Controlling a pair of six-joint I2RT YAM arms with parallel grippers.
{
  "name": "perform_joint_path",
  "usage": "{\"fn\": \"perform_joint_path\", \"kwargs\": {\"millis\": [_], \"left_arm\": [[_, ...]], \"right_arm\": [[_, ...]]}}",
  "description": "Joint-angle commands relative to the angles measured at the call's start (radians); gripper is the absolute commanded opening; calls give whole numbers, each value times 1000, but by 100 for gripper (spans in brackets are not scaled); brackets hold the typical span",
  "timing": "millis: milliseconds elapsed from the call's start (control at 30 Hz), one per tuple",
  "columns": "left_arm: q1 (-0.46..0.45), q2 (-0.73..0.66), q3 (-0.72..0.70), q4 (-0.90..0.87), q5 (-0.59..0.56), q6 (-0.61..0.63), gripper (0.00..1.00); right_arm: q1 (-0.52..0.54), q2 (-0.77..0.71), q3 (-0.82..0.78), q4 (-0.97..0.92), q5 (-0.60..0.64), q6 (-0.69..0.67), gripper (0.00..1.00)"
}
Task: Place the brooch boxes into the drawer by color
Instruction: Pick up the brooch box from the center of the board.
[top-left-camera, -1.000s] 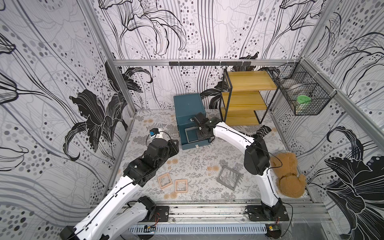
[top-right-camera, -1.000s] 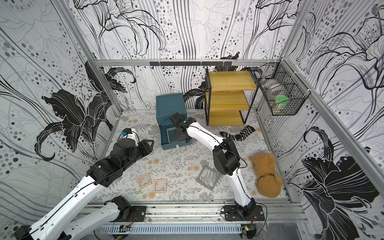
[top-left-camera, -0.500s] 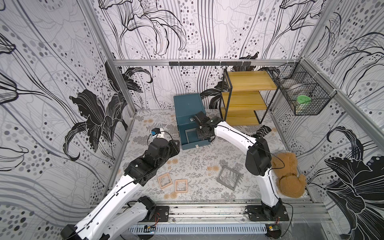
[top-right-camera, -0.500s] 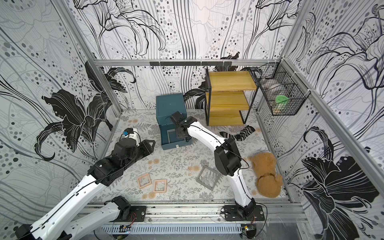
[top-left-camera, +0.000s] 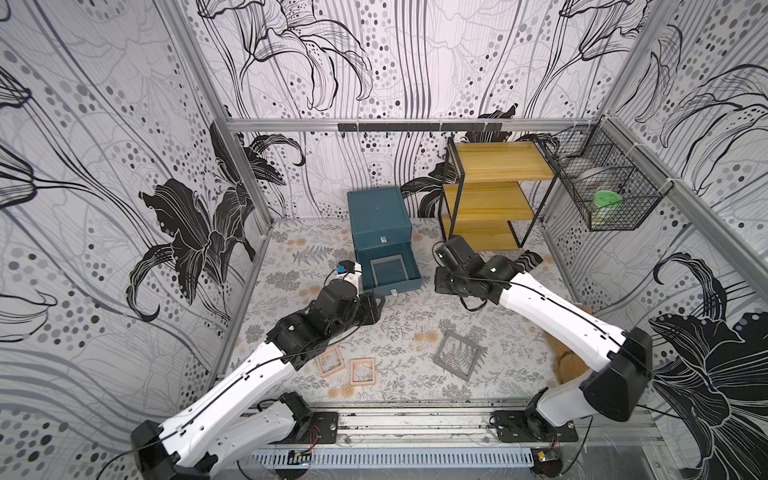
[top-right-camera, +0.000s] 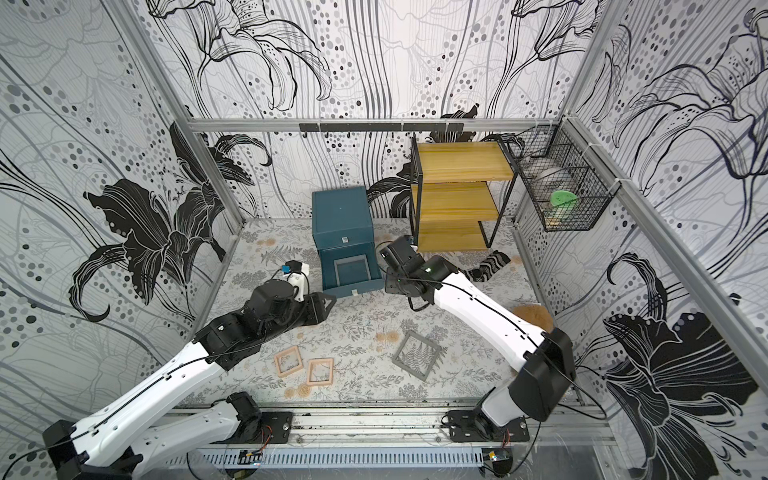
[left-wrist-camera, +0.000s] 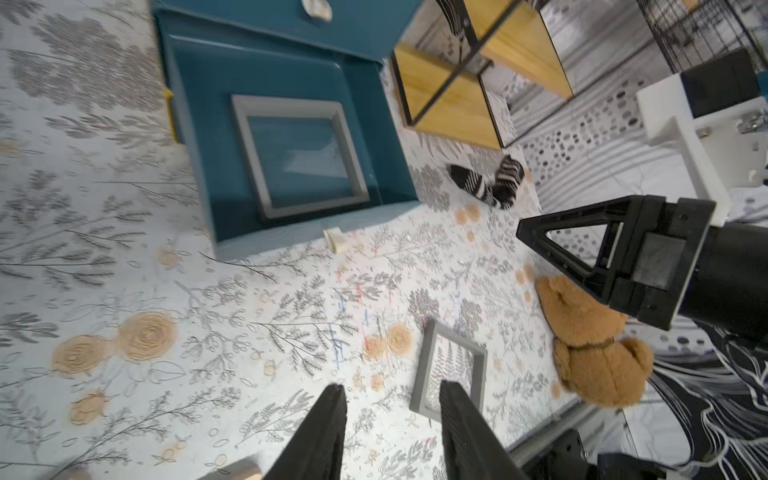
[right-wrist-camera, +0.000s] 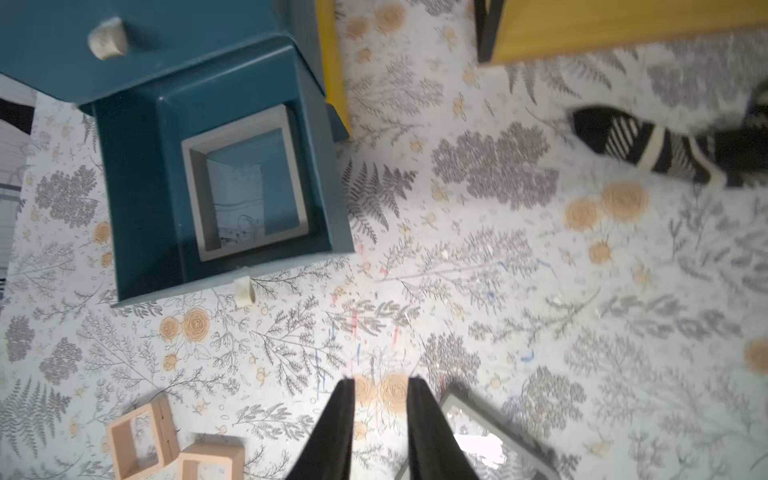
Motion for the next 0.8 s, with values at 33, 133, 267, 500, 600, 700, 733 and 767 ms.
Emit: {"fn": "perform_joint_path", "kwargs": {"millis": [33,133,267,500,600,700,733,767], "left_arm": [[-77,41,7,96,38,25,42],[-132,80,4,115,42,41,42],[-176,108,6,129,47,61,41],[-189,99,-20,153,58,57,41],[-198,95,-31,155,65,59,41],[-210,98,-41,159,78,62,41],[-216,100,-42,158,78,64,41],[-220,101,-42,157,77,65,41]], "right_arm": [[20,-121,-155,-101,-30,182,27],[36,-203,-261,-126,-51,262,28],[61,-247,-363,-162,-67,337,29],[70,-307,-544,-109,-135,430,32],[70,-309,-591,-90,-160,446,33],[70,-296,-623,-51,-182,451,34],[70,-291,-629,-41,-187,450,34],[70,-286,-633,-33,-194,452,34]]}}
